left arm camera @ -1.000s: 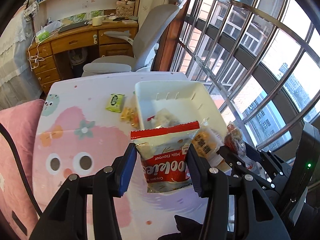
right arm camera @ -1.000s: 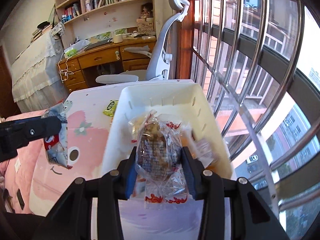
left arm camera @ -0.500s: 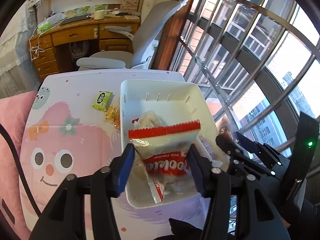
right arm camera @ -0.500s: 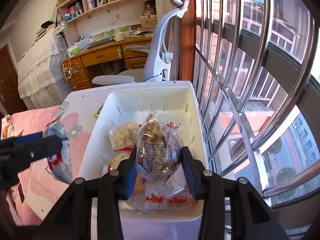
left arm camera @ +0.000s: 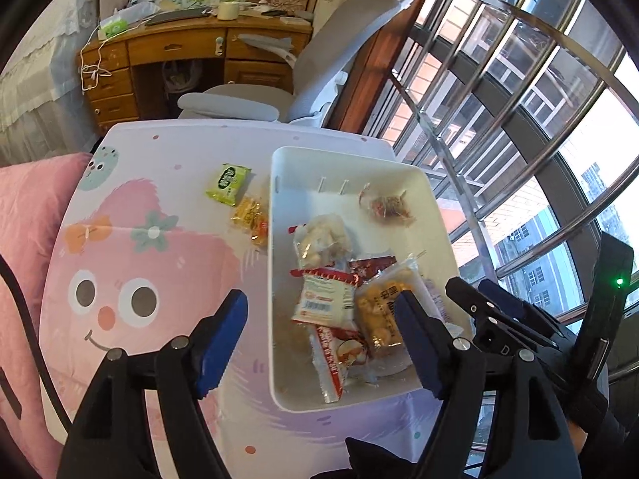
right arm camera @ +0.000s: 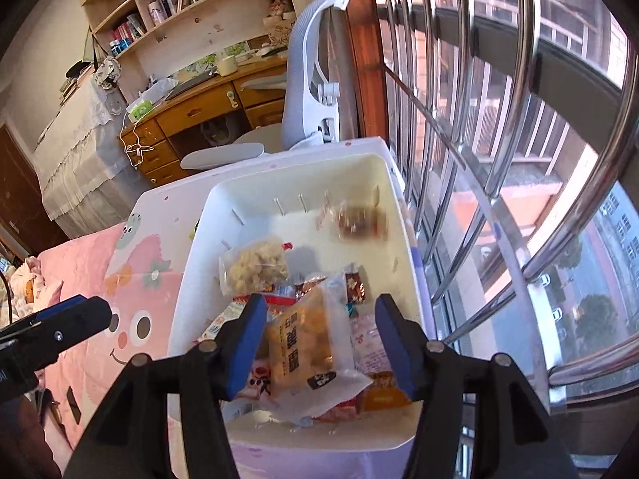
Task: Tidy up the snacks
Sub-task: 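Withdraw both grippers from the tray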
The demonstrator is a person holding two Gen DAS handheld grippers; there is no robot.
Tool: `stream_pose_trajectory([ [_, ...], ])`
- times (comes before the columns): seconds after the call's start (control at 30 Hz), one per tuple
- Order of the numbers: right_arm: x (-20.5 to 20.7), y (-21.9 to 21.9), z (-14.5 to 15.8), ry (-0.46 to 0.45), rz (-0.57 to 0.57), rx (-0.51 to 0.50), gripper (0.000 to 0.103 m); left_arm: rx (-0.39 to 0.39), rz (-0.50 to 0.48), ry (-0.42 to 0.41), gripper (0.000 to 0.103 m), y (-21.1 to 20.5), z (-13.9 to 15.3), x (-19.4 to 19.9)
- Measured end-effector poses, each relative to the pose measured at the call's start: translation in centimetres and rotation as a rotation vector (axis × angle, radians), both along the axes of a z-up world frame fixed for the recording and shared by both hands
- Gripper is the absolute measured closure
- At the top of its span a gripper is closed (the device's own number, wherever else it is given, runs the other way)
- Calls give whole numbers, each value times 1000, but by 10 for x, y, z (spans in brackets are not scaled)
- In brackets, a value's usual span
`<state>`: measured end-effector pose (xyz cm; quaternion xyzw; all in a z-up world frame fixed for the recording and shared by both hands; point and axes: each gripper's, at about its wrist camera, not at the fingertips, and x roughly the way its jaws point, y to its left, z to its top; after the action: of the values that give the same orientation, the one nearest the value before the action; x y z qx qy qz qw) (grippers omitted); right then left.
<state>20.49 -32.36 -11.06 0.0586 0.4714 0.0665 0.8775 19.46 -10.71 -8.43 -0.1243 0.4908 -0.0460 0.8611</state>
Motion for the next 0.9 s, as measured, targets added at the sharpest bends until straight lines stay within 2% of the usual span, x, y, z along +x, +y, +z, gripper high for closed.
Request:
stream_pose_trajectory([
  [0.13,-3,7,-6,39,-11,11,46,6,3,7,28,14,-2,-4],
  [0.53,-18,41,-7,78,-79,42,46,28,-45,14,28,70,-2,-17],
  [0.9,-46,108,-7,84,-208,62,46,42,-147,30,28,146,2,-26],
])
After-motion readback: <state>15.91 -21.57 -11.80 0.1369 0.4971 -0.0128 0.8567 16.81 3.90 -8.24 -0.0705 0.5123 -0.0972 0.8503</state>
